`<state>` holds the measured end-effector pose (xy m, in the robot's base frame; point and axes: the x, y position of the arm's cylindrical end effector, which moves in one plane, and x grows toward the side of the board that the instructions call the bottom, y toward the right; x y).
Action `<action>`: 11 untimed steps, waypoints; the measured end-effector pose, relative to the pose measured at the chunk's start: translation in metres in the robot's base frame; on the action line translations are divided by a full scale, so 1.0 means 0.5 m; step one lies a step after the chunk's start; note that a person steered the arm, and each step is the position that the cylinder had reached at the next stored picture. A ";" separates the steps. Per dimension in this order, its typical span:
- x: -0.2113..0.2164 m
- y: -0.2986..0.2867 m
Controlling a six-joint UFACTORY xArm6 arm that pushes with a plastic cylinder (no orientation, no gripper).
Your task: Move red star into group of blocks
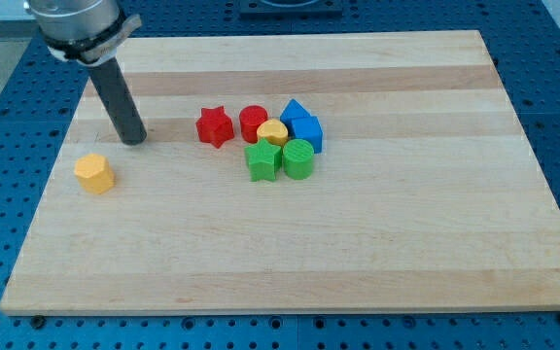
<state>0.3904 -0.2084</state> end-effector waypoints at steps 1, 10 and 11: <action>-0.022 0.042; -0.018 0.169; -0.018 0.186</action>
